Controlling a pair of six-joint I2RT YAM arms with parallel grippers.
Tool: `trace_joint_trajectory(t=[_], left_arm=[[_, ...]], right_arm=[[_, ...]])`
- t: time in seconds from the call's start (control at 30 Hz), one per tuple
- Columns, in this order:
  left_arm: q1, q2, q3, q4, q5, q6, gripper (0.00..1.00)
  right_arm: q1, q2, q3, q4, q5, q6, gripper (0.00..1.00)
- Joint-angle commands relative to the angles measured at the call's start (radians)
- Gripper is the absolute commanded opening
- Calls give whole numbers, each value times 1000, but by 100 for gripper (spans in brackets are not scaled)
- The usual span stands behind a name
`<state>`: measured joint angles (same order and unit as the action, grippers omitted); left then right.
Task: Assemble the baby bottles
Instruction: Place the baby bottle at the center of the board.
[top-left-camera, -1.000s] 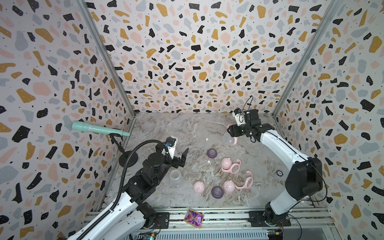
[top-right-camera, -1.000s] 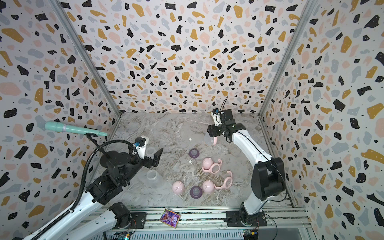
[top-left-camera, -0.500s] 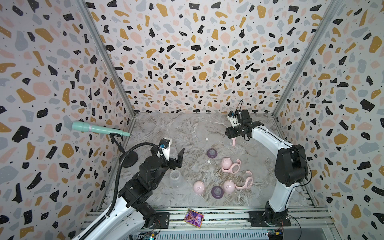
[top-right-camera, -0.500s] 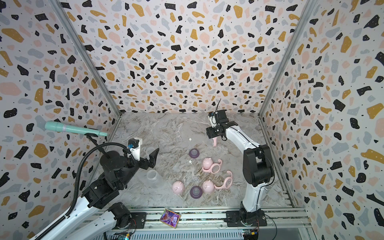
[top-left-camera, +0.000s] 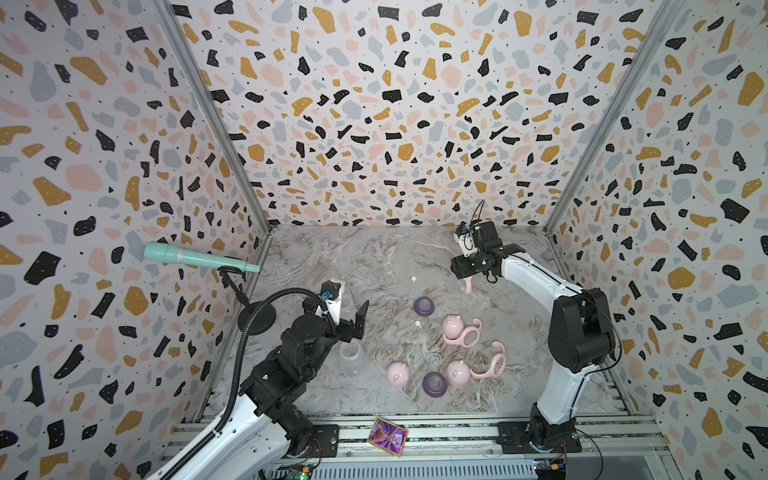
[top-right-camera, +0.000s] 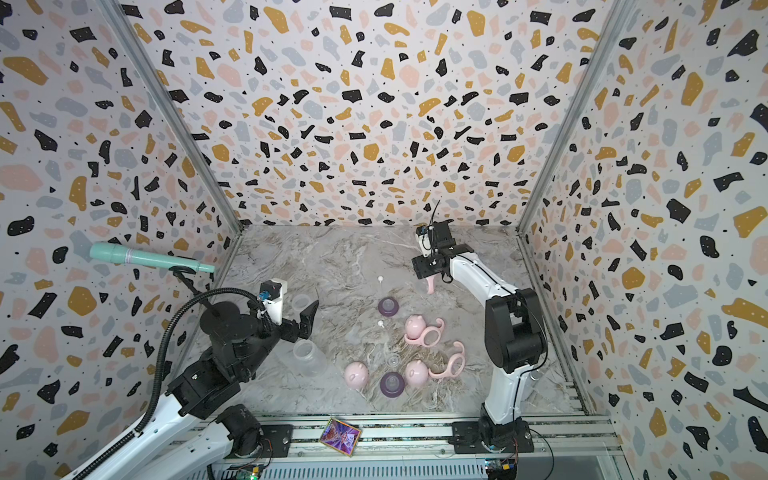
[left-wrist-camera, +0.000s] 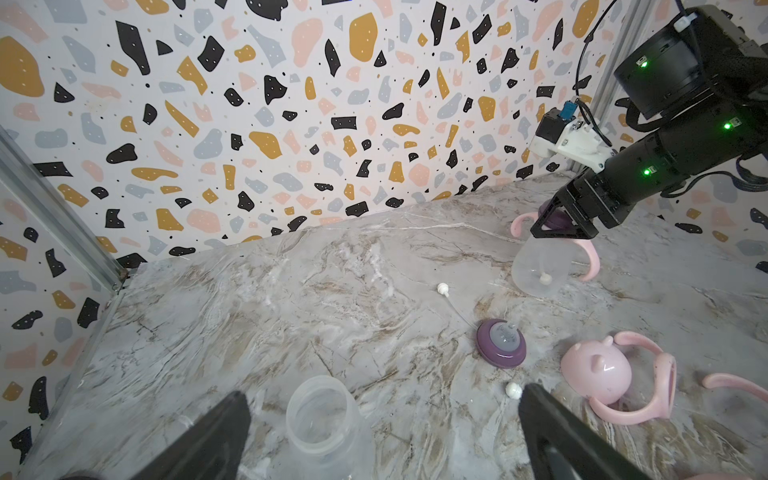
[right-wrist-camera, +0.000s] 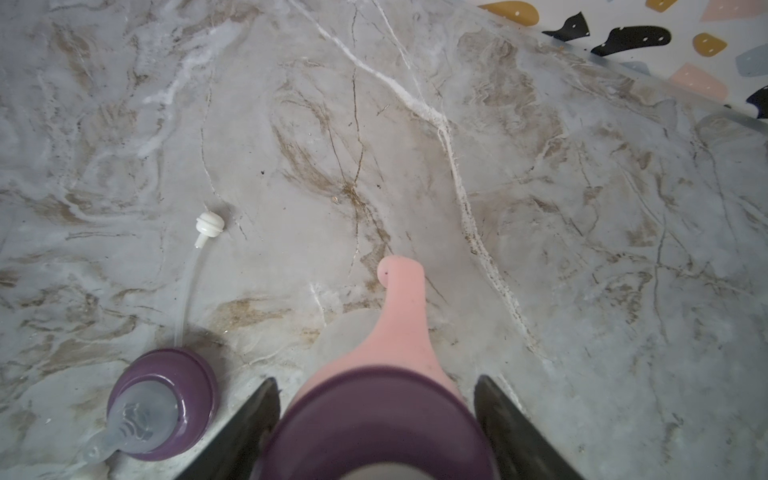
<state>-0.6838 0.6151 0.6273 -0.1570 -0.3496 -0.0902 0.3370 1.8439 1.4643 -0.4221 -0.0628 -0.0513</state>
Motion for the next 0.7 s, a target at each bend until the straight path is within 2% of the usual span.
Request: trace_joint_trajectory(t=[0.0, 0.13, 0.23, 0.3, 0.37, 0.57, 0.67], left_arm=[[0, -7, -8, 22, -10, 13, 100], [0, -6, -10, 19, -10, 13, 100], [0, -6, -12, 16, -8, 16, 100], [0, -5, -11, 12, -10, 18, 100], [0, -6, -10, 8, -13, 19, 100], [0, 7, -11, 10, -27, 20, 100], [0, 14, -10, 13, -55, 11, 100]], right_arm=[[5, -11, -4, 4, 1, -5, 55], [5, -21, -9, -2, 0, -5, 68], [5, -28, -1, -19, -3, -9, 80], [7, -42, 6, -35, -2, -9, 93], [10, -68, 9, -42, 3, -6, 100], [40, -149, 42, -128, 40, 9, 99], [81, -222, -6, -158, 56, 48, 99]])
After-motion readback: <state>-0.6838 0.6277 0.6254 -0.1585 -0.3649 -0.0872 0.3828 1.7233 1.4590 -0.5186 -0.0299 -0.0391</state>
